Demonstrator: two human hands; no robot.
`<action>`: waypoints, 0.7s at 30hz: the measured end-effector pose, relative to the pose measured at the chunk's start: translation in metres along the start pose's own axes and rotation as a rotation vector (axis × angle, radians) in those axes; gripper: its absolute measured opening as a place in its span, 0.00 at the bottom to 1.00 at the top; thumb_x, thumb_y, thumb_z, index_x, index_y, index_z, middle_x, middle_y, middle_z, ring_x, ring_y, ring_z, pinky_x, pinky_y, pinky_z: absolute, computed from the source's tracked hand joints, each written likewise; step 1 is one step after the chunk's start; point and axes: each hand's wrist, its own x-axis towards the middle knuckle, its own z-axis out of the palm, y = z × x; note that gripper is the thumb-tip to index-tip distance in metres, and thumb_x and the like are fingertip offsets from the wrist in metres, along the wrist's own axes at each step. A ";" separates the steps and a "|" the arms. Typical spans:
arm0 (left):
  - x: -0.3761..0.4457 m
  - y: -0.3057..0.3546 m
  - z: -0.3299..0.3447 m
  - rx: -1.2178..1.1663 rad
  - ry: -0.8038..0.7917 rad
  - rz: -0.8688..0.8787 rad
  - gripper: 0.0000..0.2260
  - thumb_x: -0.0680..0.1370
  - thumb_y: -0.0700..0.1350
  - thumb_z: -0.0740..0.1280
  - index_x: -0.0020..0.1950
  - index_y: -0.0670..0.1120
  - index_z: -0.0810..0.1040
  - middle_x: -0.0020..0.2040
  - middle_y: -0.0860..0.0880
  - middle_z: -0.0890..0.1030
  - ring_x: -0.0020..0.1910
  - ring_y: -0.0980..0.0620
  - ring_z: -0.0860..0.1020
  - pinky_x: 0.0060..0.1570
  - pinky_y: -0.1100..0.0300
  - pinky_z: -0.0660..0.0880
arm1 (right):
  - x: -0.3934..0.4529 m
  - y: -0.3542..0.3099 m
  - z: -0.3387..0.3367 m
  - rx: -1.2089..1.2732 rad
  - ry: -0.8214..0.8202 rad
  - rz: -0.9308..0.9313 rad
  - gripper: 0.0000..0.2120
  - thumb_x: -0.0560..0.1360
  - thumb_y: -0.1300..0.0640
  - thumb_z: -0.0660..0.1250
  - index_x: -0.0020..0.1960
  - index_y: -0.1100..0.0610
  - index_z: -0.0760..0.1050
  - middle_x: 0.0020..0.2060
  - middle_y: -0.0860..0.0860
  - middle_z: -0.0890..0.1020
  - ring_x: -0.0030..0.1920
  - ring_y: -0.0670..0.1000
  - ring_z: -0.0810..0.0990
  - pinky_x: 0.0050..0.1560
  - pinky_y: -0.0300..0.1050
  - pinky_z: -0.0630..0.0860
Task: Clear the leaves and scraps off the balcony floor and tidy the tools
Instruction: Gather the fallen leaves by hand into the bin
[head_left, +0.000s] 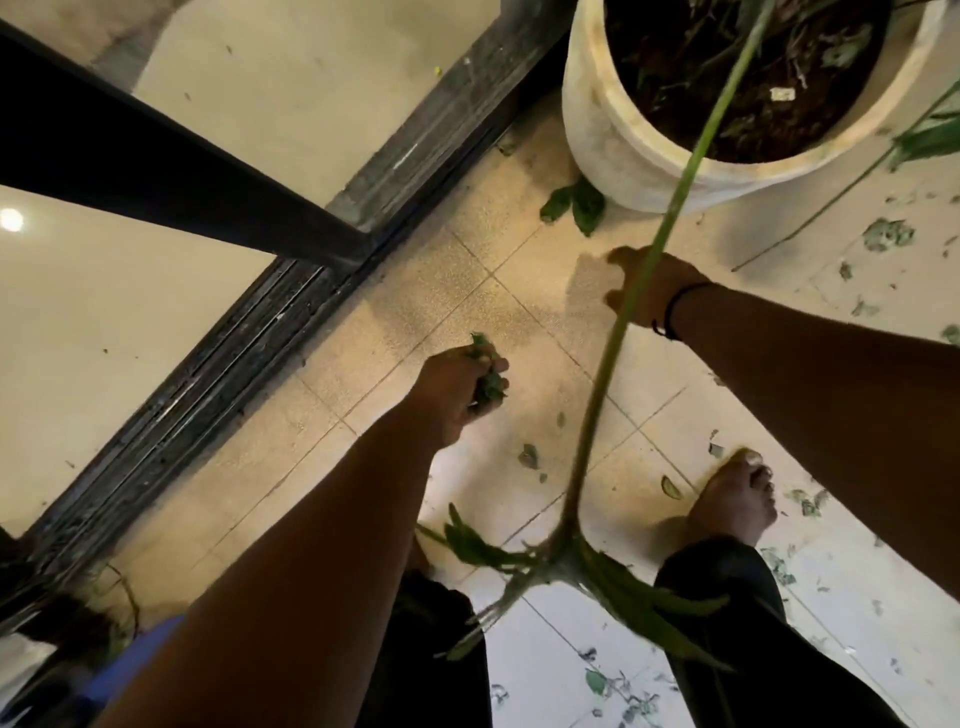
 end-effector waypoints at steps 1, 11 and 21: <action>0.006 0.006 -0.005 0.013 -0.002 0.012 0.11 0.82 0.34 0.56 0.61 0.38 0.75 0.48 0.41 0.79 0.39 0.51 0.75 0.38 0.61 0.75 | 0.014 -0.007 -0.001 -0.019 0.019 -0.021 0.32 0.77 0.50 0.66 0.77 0.54 0.58 0.71 0.62 0.66 0.70 0.64 0.67 0.69 0.56 0.67; 0.041 0.021 -0.032 -0.009 0.029 0.056 0.09 0.84 0.38 0.58 0.54 0.47 0.77 0.54 0.45 0.80 0.51 0.47 0.77 0.47 0.55 0.76 | 0.078 -0.046 0.006 -0.181 -0.017 -0.045 0.40 0.78 0.44 0.64 0.79 0.55 0.45 0.78 0.60 0.46 0.77 0.63 0.48 0.76 0.55 0.50; 0.046 0.007 -0.017 0.015 0.020 0.018 0.12 0.84 0.41 0.56 0.64 0.43 0.75 0.54 0.43 0.78 0.44 0.50 0.78 0.44 0.59 0.75 | -0.027 -0.010 0.110 -0.397 -0.136 -0.148 0.36 0.80 0.48 0.57 0.79 0.54 0.40 0.79 0.56 0.42 0.78 0.60 0.50 0.71 0.56 0.64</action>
